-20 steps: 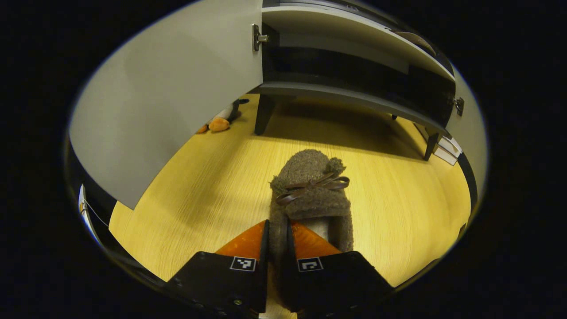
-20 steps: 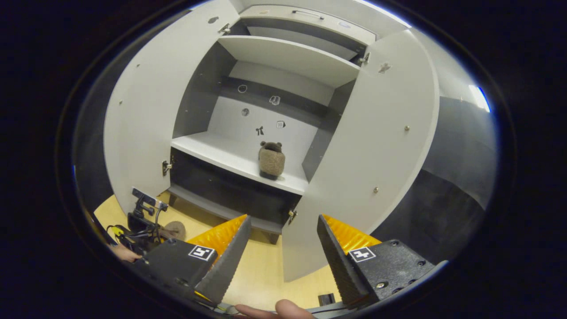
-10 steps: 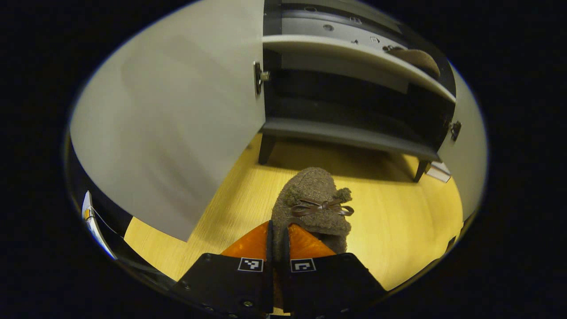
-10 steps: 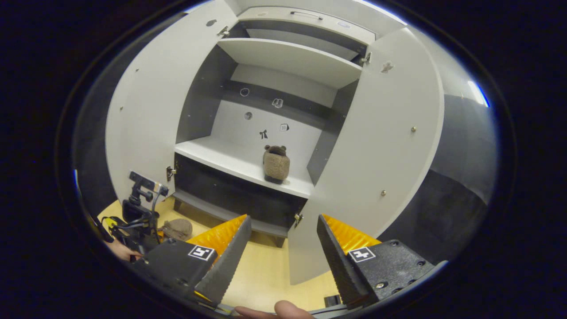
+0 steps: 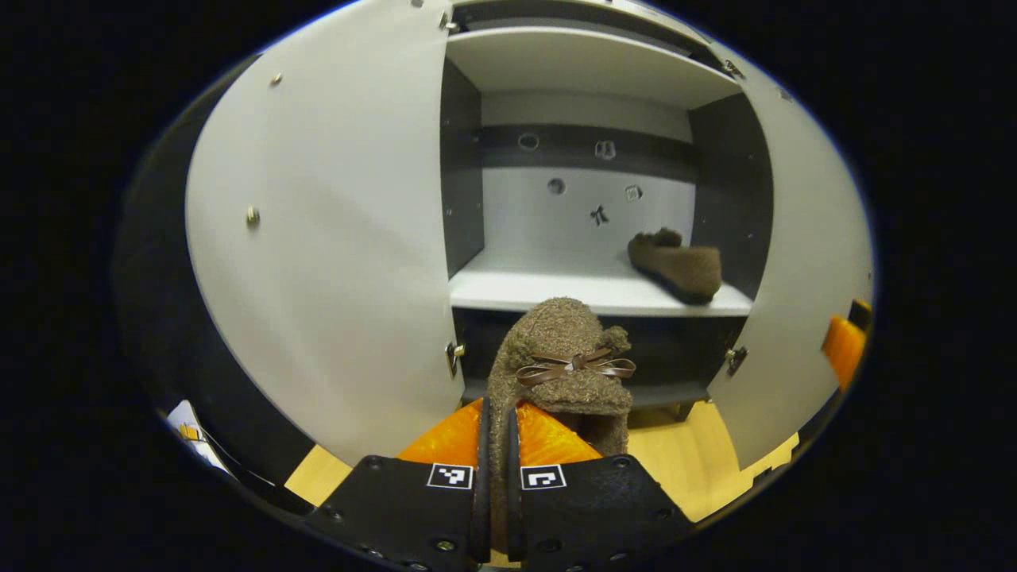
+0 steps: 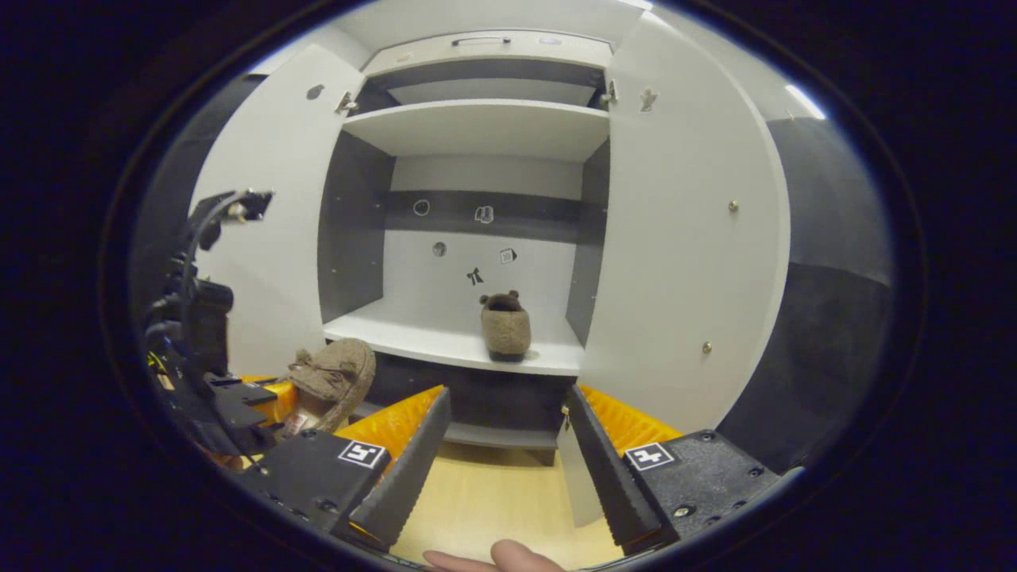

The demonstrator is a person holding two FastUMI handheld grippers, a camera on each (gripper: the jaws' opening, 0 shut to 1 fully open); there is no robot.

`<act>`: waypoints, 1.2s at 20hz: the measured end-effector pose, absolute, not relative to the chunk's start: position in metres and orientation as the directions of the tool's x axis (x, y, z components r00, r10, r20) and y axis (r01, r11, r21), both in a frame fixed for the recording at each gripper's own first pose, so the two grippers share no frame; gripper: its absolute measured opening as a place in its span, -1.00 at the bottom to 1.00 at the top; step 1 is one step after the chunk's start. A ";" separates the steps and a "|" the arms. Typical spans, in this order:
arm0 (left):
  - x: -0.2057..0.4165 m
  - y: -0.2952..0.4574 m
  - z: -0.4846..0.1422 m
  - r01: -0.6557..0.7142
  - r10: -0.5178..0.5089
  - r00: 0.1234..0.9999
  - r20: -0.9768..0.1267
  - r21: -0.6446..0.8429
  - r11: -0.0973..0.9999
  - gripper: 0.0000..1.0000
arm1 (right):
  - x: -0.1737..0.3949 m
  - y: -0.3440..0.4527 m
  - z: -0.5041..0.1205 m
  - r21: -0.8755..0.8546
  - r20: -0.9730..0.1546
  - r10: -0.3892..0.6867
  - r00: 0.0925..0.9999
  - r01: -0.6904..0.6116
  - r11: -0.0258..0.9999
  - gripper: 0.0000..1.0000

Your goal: Grab one shoe with the right hand and put it into the shoe cabinet, grab the other shoe with the left hand and put it into the shoe cabinet; then close the right door with the right hand and the left door with the left hand.

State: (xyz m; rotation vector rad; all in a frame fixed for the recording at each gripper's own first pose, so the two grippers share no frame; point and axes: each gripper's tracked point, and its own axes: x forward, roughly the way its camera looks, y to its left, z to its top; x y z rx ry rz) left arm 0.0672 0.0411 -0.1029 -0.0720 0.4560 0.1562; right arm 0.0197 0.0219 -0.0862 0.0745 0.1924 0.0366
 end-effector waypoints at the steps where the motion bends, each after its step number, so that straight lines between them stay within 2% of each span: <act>1: 0.075 0.039 -0.088 -0.169 0.132 0.893 -0.431 -0.047 0.985 -0.85 | 0.023 0.020 -0.083 0.103 -0.179 0.046 0.983 -0.028 0.994 0.89; 3: 0.067 0.029 -0.067 -0.177 0.137 0.892 -0.430 -0.055 0.983 -0.85 | 0.025 0.015 -0.076 0.125 -0.151 0.043 0.988 -0.024 0.992 0.89; 6: 0.115 0.044 -0.071 -0.201 0.166 0.888 -0.428 -0.037 0.979 -0.84 | 0.026 0.007 -0.072 0.108 -0.132 0.025 0.991 -0.011 0.994 0.94; 8: 0.148 0.053 -0.073 -0.222 0.201 0.892 -0.406 -0.005 0.975 -0.84 | 0.026 0.006 -0.072 0.113 -0.132 0.033 0.991 -0.018 0.993 0.89; 12: 0.219 0.061 -0.080 -0.242 0.228 0.878 -0.421 0.021 0.970 -0.84 | 0.023 0.000 -0.086 0.082 -0.177 0.025 0.984 -0.010 0.997 0.89; 17: 0.313 0.054 -0.090 -0.236 0.213 0.860 -0.464 0.008 0.972 -0.84 | 0.019 -0.006 -0.087 0.043 -0.180 0.020 0.983 -0.012 0.999 0.89; 21: 0.359 0.050 -0.106 -0.206 0.206 0.853 -0.480 0.053 0.977 -0.84 | 0.016 -0.014 -0.092 0.033 -0.192 0.005 0.981 0.002 0.999 0.89; 22: 0.360 0.048 -0.106 -0.203 0.202 0.857 -0.473 0.049 0.978 -0.61 | 0.015 -0.015 -0.093 0.033 -0.195 0.003 0.981 0.004 0.999 0.89; 23: 0.361 0.043 -0.102 -0.188 0.180 0.871 -0.457 0.029 0.982 -0.79 | 0.015 -0.018 -0.094 0.033 -0.197 -0.003 0.980 0.009 0.999 0.89; 24: 0.361 0.041 -0.096 -0.182 0.172 0.885 -0.433 0.018 0.983 -0.52 | 0.015 -0.020 -0.094 0.036 -0.198 -0.007 0.980 0.015 0.999 0.89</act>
